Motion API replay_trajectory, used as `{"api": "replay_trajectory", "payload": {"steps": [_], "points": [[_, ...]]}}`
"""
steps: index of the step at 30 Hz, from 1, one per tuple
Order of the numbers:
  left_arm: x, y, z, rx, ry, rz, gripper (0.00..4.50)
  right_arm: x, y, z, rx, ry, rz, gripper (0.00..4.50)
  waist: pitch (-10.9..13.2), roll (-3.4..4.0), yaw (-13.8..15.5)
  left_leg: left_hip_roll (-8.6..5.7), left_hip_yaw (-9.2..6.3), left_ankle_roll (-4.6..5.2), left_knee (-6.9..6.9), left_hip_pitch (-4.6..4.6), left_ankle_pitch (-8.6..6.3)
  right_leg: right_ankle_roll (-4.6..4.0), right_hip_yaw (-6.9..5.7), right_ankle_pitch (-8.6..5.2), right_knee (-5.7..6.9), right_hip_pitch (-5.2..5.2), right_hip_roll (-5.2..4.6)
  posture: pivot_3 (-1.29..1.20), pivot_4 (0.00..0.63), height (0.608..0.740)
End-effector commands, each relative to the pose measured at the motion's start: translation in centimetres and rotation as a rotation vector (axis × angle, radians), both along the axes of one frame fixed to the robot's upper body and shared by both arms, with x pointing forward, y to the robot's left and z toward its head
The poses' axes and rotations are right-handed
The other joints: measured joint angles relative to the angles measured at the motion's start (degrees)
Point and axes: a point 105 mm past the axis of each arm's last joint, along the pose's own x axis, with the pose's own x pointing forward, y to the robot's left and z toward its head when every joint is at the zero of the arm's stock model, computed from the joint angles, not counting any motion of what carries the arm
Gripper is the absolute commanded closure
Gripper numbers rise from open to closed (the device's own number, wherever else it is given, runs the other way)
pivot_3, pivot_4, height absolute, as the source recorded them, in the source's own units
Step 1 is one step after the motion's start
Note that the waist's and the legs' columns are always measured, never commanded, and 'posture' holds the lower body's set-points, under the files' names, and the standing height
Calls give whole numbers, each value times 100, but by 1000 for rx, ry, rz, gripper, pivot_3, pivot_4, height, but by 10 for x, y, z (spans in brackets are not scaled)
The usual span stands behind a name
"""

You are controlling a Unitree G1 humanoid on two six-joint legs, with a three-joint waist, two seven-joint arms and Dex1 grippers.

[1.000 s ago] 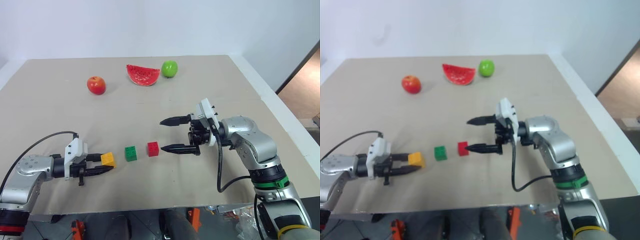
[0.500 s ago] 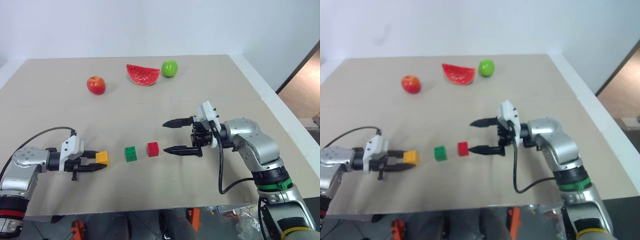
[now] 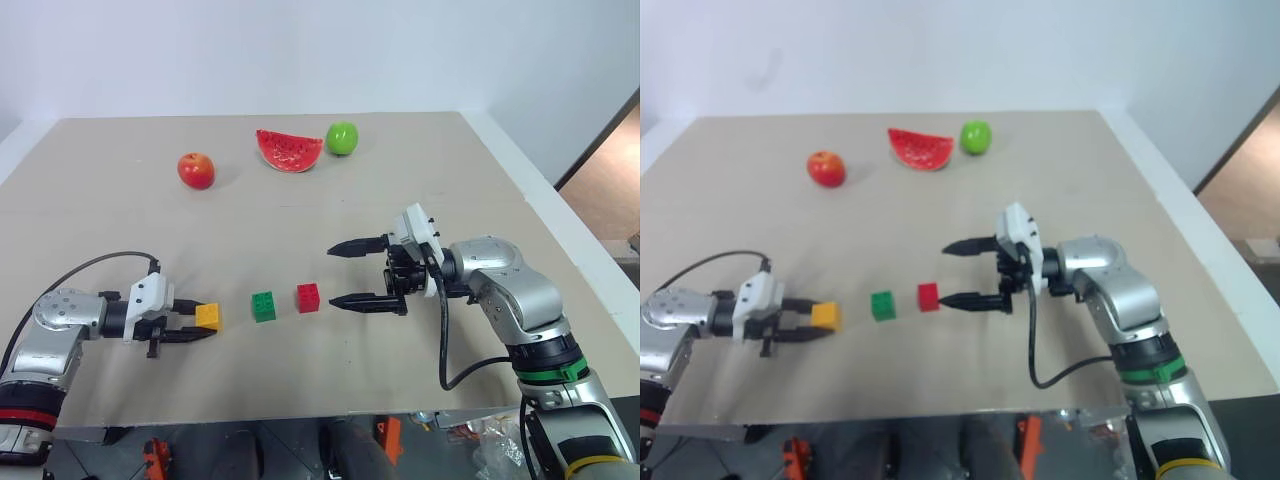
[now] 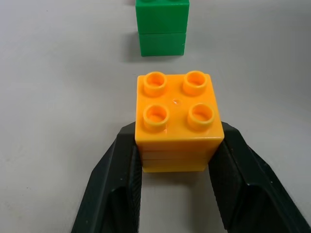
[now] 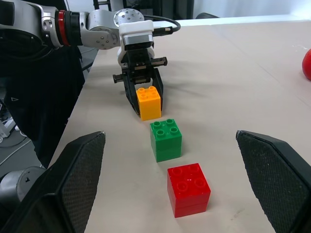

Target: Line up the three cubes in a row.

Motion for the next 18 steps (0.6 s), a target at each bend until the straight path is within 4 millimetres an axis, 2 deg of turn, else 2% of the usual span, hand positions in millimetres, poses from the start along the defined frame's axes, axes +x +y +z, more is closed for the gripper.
{"api": "replay_trajectory", "payload": {"steps": [1,4,5,10,13,16,18], "points": [[-1,5,-1,36,12,0,1174,-3,0,10,14,-41,10,0,-1,2,0,0,0,0,0,1,0,0,0,0,0,1,0,0,150,740],[1,8,9,29,-5,11,125,-3,0,11,18,-41,11,0,-1,3,7,0,-2,6,0,1,4,-1,-5,0,0,2,-1,0,150,740],[0,9,13,27,-11,13,33,-3,0,11,20,-41,12,0,-1,3,6,0,-3,10,0,0,6,-1,-6,2,0,2,-1,0,150,740],[-11,11,47,9,-20,34,33,-5,-1,13,30,-45,6,0,0,1,-27,8,3,16,-2,-4,10,-4,3,9,1,-8,6,0,150,740],[-18,12,77,-47,-27,109,33,-4,-8,19,53,-46,-21,0,1,3,-13,8,4,15,-9,-12,9,-10,1,2,0,-16,5,0,150,740],[-23,-1,102,-140,-71,177,33,2,-16,28,97,-47,-83,0,4,-2,-9,13,0,12,-12,-25,6,-11,-6,-6,-1,-25,4,0,150,740],[-19,-17,112,-209,-149,218,33,11,-22,32,117,-70,-143,0,3,-1,1,9,-2,11,-11,-25,6,-9,-6,-7,-2,-23,-1,0,150,740]]}}
